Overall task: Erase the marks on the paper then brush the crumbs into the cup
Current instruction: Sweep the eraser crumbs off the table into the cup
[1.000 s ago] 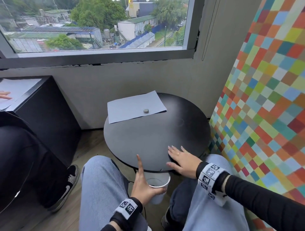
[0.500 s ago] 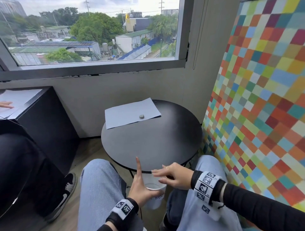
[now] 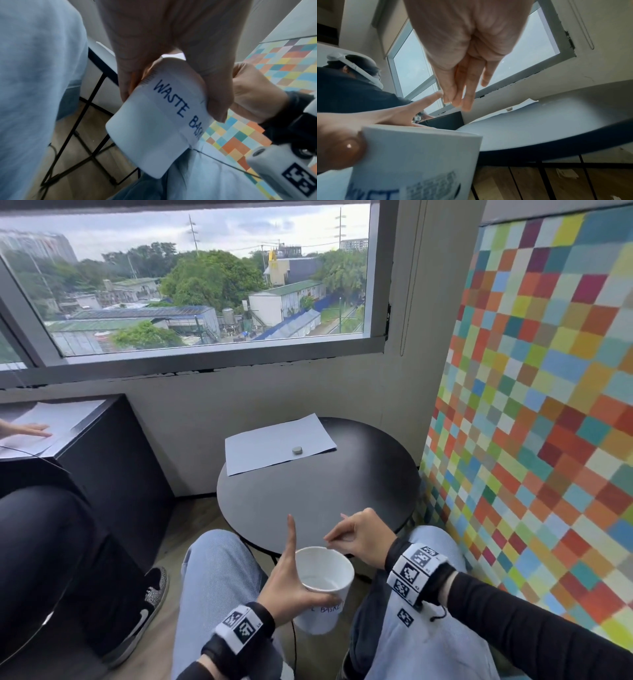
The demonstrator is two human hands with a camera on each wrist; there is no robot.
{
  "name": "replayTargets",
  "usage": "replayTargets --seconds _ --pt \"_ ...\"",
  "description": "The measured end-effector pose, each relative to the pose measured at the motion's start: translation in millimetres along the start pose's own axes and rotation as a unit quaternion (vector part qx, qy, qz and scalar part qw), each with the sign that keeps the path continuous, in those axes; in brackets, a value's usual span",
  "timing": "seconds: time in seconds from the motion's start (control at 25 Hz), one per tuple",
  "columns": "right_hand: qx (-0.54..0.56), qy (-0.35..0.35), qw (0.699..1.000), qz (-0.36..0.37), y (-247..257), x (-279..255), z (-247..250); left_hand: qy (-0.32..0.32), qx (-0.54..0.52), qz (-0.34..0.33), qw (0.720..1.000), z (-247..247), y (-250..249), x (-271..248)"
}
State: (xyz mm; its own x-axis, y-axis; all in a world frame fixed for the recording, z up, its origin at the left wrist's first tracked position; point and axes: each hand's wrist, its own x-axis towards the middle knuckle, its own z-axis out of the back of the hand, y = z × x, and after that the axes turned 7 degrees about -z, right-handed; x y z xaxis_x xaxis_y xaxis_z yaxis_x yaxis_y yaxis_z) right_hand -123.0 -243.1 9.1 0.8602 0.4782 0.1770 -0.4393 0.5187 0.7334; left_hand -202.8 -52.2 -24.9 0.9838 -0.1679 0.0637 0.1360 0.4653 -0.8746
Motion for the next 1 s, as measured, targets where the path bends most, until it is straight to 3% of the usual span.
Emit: replayTargets --seconds 0.12,0.4,0.6,0.72,0.88,1.0 --pt "-0.028 -0.033 0.999 0.030 5 11 16 -0.007 -0.015 -0.029 0.999 15 -21 21" --pt "-0.117 0.003 0.993 0.005 -3 30 43 -0.029 0.007 -0.112 0.993 27 -56 83" --pt "-0.135 0.015 0.988 -0.072 -29 49 57 -0.033 0.012 -0.119 0.992 14 -53 122" --pt "-0.103 -0.006 0.982 -0.159 -48 59 58 -0.038 0.006 -0.089 0.995 3 -46 143" --pt "-0.148 -0.073 0.952 -0.257 -66 79 66 -0.049 0.001 -0.087 0.995 -9 -37 169" --pt "-0.176 -0.080 0.932 -0.307 -67 96 79 -0.044 0.001 -0.095 0.994 -12 -34 193"
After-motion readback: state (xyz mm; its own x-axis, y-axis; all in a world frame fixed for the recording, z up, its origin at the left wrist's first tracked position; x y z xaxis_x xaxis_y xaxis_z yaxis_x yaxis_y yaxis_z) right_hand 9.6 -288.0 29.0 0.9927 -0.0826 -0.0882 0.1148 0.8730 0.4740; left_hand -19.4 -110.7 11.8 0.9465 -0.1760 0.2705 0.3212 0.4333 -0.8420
